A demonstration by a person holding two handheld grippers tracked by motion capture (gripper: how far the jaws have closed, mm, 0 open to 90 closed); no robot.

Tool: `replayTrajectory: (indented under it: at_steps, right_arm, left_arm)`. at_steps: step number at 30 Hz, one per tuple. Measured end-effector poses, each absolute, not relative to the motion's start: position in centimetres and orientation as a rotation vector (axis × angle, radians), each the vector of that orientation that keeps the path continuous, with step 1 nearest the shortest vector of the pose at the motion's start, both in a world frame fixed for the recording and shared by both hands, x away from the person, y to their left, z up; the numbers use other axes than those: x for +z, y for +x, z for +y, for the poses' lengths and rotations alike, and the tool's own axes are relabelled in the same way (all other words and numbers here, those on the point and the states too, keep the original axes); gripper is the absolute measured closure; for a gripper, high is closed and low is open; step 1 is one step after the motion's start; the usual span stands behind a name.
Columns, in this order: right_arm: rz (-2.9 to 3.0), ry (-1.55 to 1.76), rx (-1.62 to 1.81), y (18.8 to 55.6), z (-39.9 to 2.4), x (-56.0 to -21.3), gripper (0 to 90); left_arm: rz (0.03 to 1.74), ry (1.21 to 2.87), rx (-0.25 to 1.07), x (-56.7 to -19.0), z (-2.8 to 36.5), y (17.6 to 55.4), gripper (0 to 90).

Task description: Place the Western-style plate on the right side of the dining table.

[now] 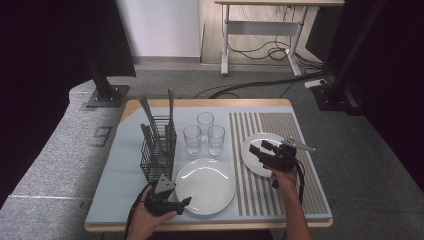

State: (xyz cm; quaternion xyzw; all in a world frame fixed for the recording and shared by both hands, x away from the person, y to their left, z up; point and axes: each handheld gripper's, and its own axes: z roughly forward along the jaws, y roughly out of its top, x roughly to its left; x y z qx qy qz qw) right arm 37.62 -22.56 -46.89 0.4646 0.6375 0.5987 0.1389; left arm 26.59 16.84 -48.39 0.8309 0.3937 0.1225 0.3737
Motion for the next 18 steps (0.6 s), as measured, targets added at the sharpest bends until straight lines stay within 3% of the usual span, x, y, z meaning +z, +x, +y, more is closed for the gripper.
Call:
replayTrajectory:
  at_steps: [18]
  right_arm:
    - [1.943,1.246,1.717,37.6,-18.9,-47.0,30.5]
  left_arm:
    - [1.020,2.123,0.316,-48.5,17.2,26.7,25.5]
